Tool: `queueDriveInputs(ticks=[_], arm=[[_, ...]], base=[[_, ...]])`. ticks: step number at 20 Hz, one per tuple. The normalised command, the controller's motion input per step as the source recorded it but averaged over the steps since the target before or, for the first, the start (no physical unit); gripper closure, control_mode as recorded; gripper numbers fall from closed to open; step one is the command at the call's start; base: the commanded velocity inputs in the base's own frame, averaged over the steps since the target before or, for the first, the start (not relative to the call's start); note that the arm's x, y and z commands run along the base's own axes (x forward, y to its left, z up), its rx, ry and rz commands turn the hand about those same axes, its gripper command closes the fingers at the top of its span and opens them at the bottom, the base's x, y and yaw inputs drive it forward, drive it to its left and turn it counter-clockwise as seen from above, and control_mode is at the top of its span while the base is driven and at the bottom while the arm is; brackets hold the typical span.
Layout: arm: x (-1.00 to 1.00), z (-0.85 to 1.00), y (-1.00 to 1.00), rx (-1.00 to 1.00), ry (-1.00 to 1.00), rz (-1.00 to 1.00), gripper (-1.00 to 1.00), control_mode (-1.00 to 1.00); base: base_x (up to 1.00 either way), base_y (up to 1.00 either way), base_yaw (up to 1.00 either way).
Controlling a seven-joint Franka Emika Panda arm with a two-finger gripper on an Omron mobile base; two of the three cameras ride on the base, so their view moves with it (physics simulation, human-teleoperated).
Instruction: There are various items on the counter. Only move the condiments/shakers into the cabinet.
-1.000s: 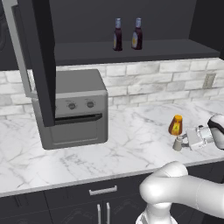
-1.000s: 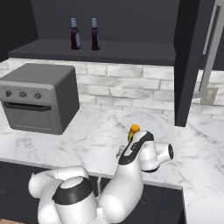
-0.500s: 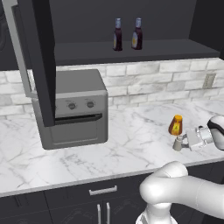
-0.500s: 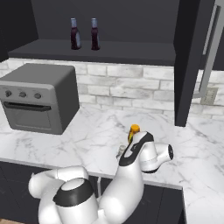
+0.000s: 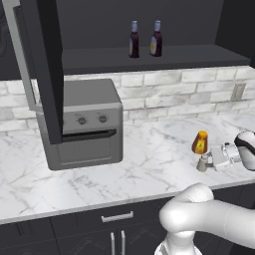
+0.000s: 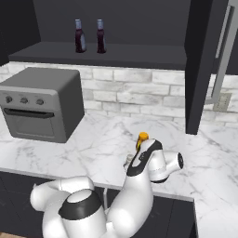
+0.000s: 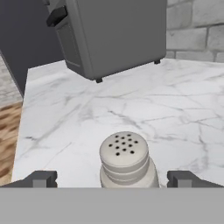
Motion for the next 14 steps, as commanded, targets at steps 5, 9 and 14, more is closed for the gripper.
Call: queueDriveInputs(ticks=[5, 9, 14], arm=[[0.05, 0.0, 0.0, 0.0, 0.0, 0.0, -1.0, -1.0], [0.0, -0.03, 0.0, 0.0, 0.0, 0.0, -1.0, -1.0], [0.0, 0.0, 0.0, 0.0, 0.0, 0.0, 1.0, -1.0]], base=[[0.0, 0.0, 0.0], [0.0, 0.0, 0.0], [0.0, 0.0, 0.0]])
